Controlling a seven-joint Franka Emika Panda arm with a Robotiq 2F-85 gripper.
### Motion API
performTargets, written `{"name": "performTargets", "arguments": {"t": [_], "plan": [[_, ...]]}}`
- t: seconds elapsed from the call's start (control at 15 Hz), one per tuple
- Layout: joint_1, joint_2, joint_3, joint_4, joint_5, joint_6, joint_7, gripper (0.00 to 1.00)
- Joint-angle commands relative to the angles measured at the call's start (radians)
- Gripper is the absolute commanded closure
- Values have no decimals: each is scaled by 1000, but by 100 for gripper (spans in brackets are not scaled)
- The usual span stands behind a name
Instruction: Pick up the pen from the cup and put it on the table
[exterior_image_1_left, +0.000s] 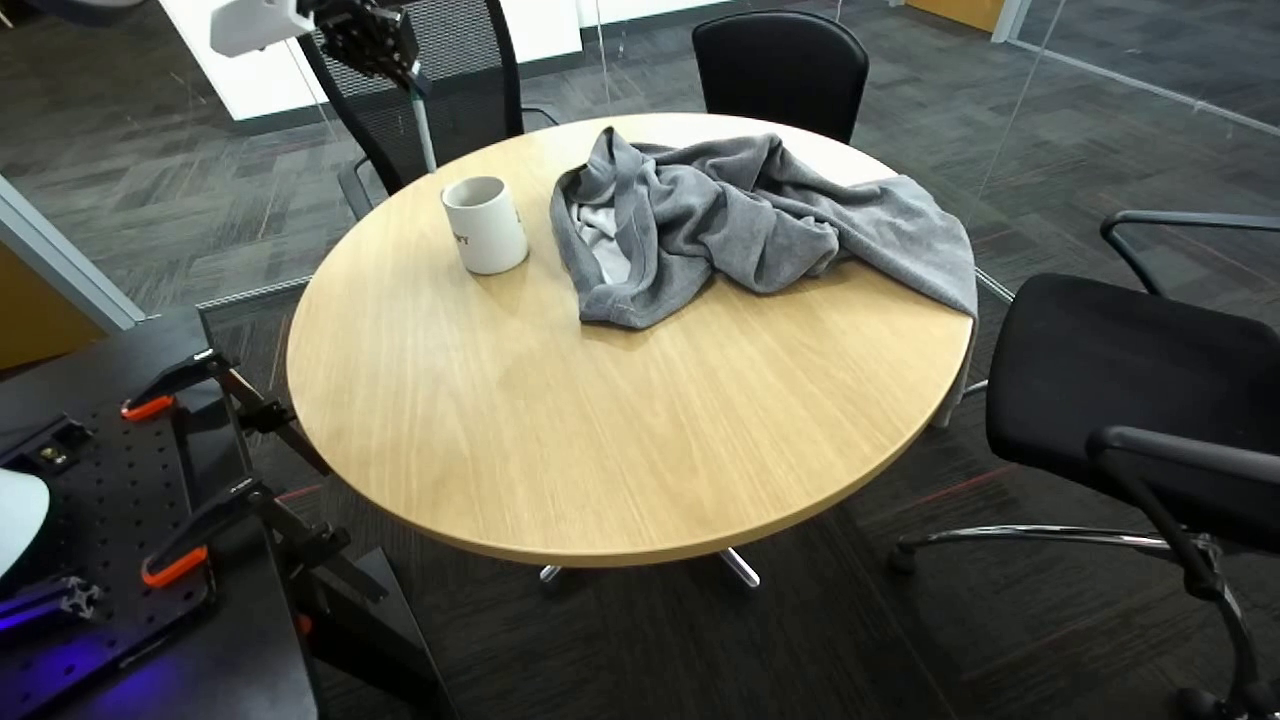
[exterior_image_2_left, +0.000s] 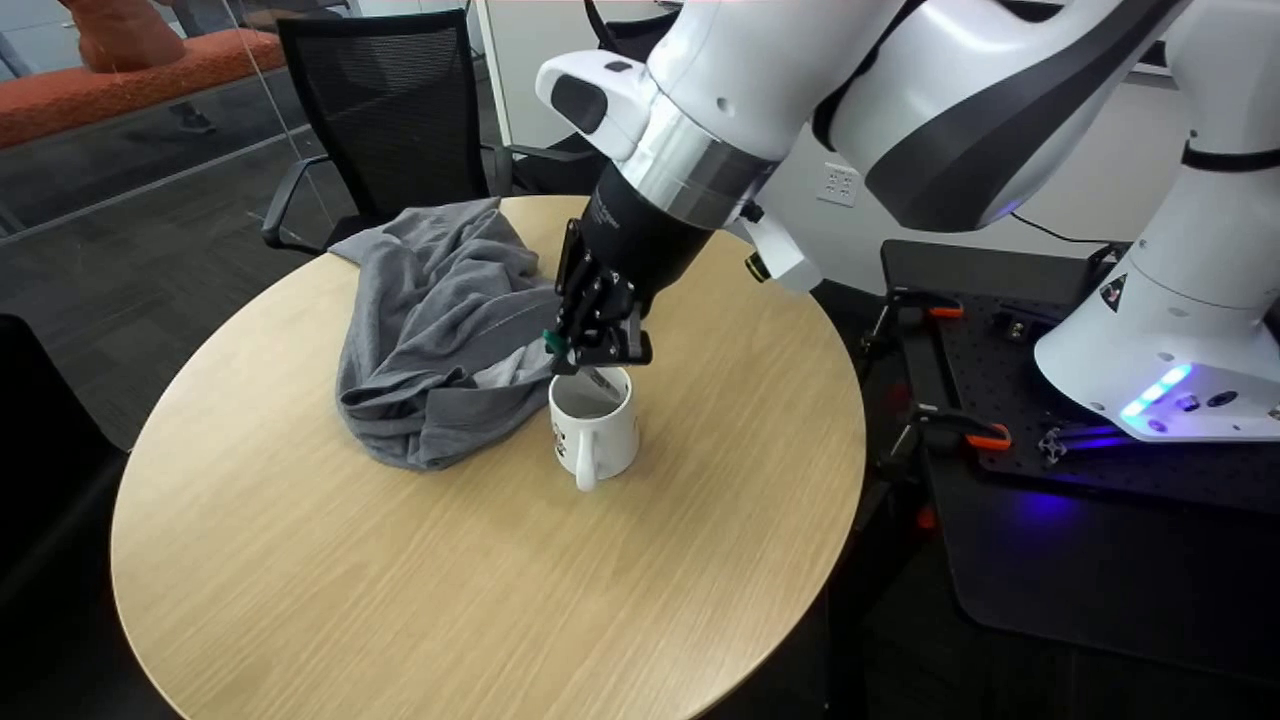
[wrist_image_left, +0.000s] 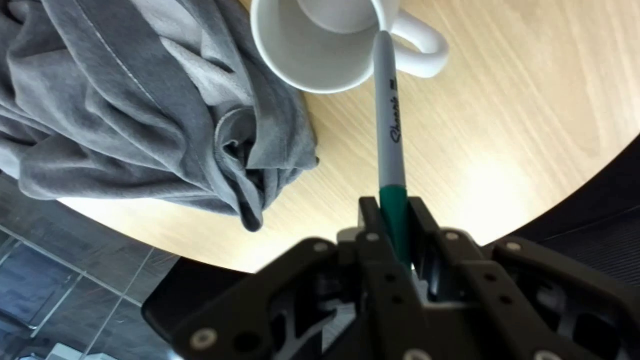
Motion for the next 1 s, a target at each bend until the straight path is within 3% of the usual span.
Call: {"name": "performTargets", "arguments": {"t": [0.0, 0.2, 0.27, 0.53, 0.93], "plan": [[-54, -83, 118, -52, 114, -58, -144, 96], [-81, -91, 216, -39, 277, -133, -285, 96], [-206, -94, 354, -20, 282, -174, -294, 96], [-382, -44, 581, 71, 430, -311, -440, 96], [-554, 93, 751, 235, 531, -440, -619, 96]]}}
